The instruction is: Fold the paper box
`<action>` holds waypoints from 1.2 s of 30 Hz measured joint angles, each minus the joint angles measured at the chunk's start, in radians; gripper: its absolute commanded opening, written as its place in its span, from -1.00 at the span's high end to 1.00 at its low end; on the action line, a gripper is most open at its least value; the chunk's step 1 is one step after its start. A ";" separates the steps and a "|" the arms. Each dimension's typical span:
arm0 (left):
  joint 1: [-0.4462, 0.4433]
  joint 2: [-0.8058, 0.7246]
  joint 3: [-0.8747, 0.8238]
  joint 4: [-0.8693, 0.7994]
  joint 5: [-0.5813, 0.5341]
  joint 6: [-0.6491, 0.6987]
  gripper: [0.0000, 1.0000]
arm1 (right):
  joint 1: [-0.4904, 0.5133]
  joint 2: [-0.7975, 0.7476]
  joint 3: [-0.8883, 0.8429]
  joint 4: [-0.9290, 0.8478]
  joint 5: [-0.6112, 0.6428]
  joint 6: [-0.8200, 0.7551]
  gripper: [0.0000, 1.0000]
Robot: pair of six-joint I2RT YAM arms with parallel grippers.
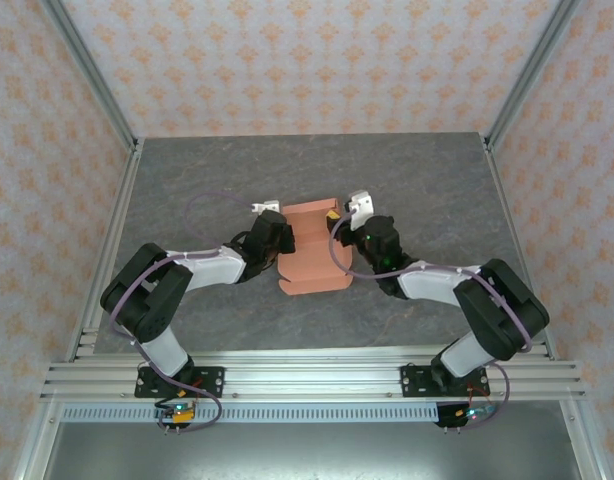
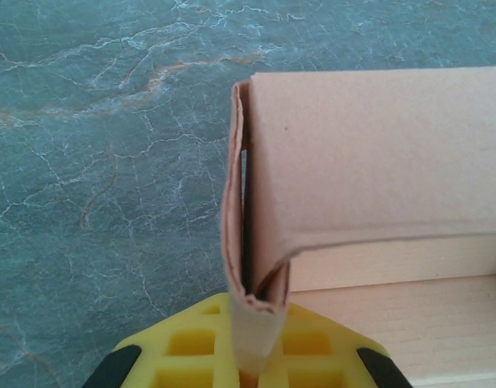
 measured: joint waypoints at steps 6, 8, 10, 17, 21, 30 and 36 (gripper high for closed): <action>0.000 0.000 0.000 0.000 0.004 -0.011 1.00 | -0.007 0.064 0.049 -0.055 -0.096 -0.080 0.05; 0.000 0.000 0.000 0.000 0.006 -0.015 1.00 | -0.007 0.096 0.057 -0.040 -0.066 -0.086 0.23; 0.000 0.000 0.000 0.000 0.008 -0.019 1.00 | -0.007 0.126 0.057 -0.018 -0.013 -0.091 0.36; 0.000 0.000 0.005 0.000 0.039 -0.060 1.00 | 0.048 0.257 0.118 0.104 0.230 -0.093 0.44; 0.007 0.000 0.016 -0.001 0.037 -0.089 1.00 | 0.111 0.336 0.197 0.177 0.414 -0.119 0.51; 0.006 0.001 0.024 -0.003 0.030 -0.111 1.00 | 0.148 0.418 0.251 0.222 0.625 -0.156 0.94; 0.006 0.001 0.024 -0.018 0.029 -0.110 1.00 | 0.148 0.417 0.249 0.207 0.595 -0.156 0.80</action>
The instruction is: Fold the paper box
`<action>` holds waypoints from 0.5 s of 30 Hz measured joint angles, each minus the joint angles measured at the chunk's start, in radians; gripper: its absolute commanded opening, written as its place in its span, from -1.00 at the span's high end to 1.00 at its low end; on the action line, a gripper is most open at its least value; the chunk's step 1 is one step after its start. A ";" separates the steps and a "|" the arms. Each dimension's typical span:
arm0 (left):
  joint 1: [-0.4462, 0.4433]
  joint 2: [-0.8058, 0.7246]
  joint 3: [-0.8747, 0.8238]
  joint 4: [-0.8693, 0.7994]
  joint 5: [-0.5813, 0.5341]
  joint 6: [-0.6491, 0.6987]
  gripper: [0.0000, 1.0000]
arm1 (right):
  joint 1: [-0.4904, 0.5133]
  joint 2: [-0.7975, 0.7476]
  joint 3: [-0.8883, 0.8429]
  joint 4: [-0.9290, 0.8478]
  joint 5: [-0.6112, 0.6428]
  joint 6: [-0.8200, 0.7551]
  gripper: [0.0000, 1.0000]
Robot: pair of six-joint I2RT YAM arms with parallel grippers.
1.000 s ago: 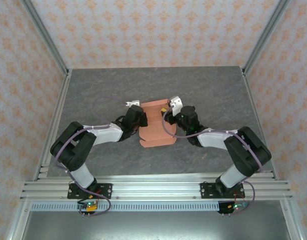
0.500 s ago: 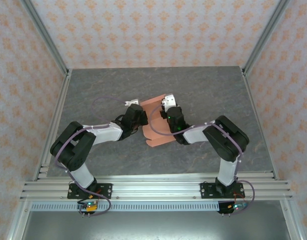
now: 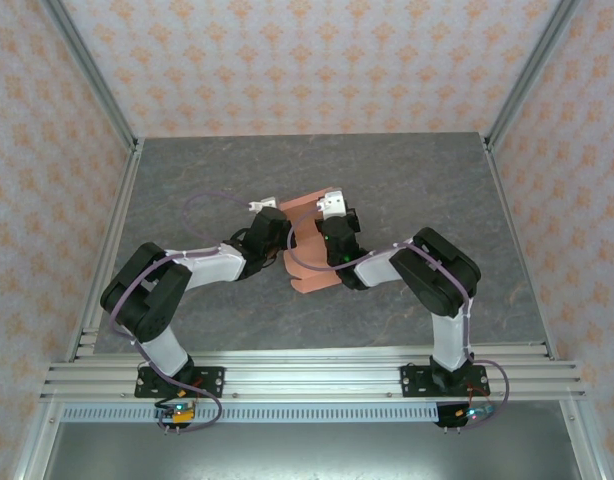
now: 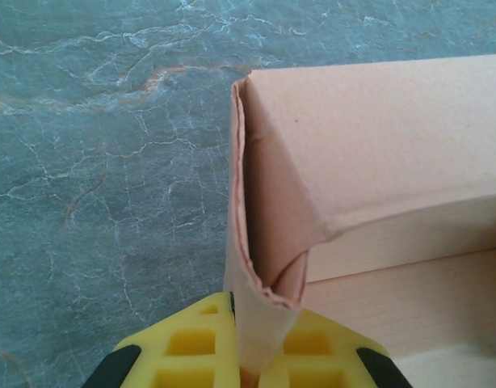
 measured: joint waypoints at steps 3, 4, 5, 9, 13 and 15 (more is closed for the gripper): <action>0.000 0.000 0.000 -0.018 0.000 0.000 1.00 | -0.003 -0.006 -0.022 -0.001 -0.037 0.013 0.43; -0.002 0.000 0.000 -0.025 0.001 0.000 1.00 | -0.003 -0.012 -0.034 -0.003 -0.059 0.020 0.35; -0.003 0.000 0.000 -0.027 0.001 0.000 1.00 | -0.005 -0.020 -0.046 -0.002 -0.082 0.029 0.27; -0.005 0.000 0.000 -0.034 0.001 0.000 1.00 | -0.005 -0.095 -0.114 -0.019 -0.185 0.052 0.11; -0.008 0.000 0.000 -0.034 0.002 0.000 1.00 | -0.007 -0.195 -0.177 -0.028 -0.292 0.065 -0.09; -0.008 0.000 0.001 -0.035 0.002 0.000 1.00 | -0.011 -0.235 -0.204 -0.033 -0.348 0.069 -0.16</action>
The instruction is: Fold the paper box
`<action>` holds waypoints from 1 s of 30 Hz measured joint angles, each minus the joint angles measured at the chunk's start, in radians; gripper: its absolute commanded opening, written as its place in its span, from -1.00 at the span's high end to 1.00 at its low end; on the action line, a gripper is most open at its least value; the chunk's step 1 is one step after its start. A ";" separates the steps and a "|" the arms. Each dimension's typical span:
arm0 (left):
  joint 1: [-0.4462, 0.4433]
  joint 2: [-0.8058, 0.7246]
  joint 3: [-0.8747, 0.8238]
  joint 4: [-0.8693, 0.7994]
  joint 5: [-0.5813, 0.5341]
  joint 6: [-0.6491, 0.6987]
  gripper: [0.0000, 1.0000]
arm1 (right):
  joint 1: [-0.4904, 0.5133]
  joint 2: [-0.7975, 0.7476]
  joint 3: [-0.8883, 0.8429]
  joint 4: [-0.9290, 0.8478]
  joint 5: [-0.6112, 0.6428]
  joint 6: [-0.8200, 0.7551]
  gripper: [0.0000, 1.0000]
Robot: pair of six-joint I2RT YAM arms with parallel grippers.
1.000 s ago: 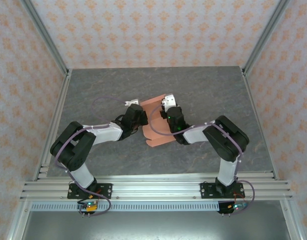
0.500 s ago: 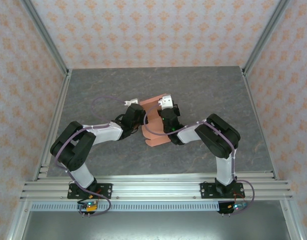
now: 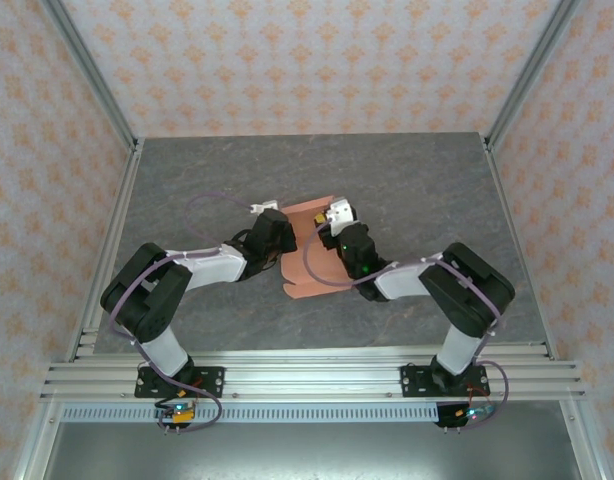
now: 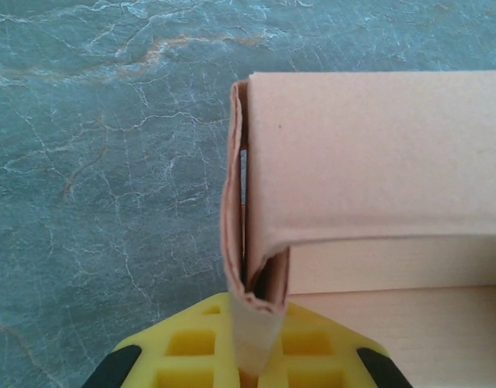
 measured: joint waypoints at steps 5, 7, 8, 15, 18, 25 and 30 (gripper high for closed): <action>0.000 0.000 0.003 0.000 -0.001 0.001 1.00 | -0.023 -0.084 -0.074 -0.013 -0.143 0.004 -0.27; 0.000 0.000 0.003 -0.001 -0.001 0.001 1.00 | -0.040 -0.115 -0.106 -0.020 -0.195 0.004 -0.29; 0.000 -0.001 0.003 0.000 -0.001 0.001 1.00 | -0.048 -0.127 -0.118 -0.025 -0.216 0.004 -0.30; 0.000 -0.003 0.003 -0.002 -0.002 0.021 1.00 | -0.153 -0.229 -0.178 -0.074 -0.407 -0.016 -0.35; 0.000 -0.013 0.003 -0.003 -0.002 0.031 1.00 | -0.201 -0.273 -0.179 -0.098 -0.477 -0.025 -0.35; 0.000 -0.037 0.003 -0.014 0.002 0.034 1.00 | -0.225 -0.274 -0.164 -0.136 -0.572 -0.029 -0.38; 0.000 -0.038 0.003 -0.018 0.004 0.035 1.00 | -0.230 -0.226 -0.068 -0.237 -0.598 -0.075 -0.35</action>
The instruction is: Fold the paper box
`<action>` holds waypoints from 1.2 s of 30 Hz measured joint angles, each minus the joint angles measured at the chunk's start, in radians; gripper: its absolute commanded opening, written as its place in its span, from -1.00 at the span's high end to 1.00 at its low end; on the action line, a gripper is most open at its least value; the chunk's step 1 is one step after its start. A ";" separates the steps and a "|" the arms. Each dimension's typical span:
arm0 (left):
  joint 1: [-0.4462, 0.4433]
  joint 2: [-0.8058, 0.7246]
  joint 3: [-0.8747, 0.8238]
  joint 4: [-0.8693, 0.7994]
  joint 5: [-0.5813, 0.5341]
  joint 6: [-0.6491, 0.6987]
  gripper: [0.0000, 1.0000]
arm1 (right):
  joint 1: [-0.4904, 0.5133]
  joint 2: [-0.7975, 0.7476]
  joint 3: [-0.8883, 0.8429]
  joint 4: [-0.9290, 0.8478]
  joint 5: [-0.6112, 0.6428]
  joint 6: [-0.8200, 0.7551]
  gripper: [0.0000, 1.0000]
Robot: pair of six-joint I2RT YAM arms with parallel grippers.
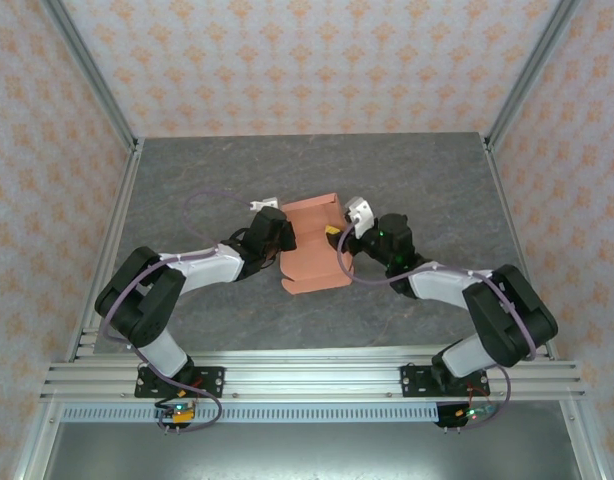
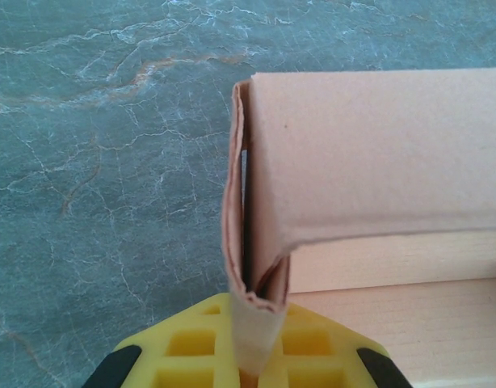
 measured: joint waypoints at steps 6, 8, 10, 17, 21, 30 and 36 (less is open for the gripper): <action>0.000 0.000 0.000 -0.005 0.019 0.000 1.00 | -0.007 0.065 0.078 0.005 0.078 0.003 -0.05; 0.000 0.000 0.000 -0.005 0.025 -0.001 1.00 | 0.005 0.097 0.092 0.016 0.127 0.015 0.02; -0.001 0.000 0.000 -0.005 0.028 -0.004 1.00 | 0.033 0.137 0.113 0.021 0.190 0.014 0.11; 0.006 0.005 0.001 -0.016 0.023 -0.027 1.00 | 0.153 0.259 0.169 0.103 0.513 -0.033 0.63; 0.009 0.029 0.009 -0.015 0.021 -0.043 1.00 | 0.203 0.336 0.179 0.195 0.688 -0.059 0.91; -0.007 0.046 0.030 -0.011 0.037 -0.064 1.00 | 0.229 0.384 0.217 0.245 0.887 -0.073 0.35; -0.015 0.047 0.034 -0.013 0.049 -0.066 1.00 | 0.212 0.373 0.200 0.267 0.827 -0.020 0.03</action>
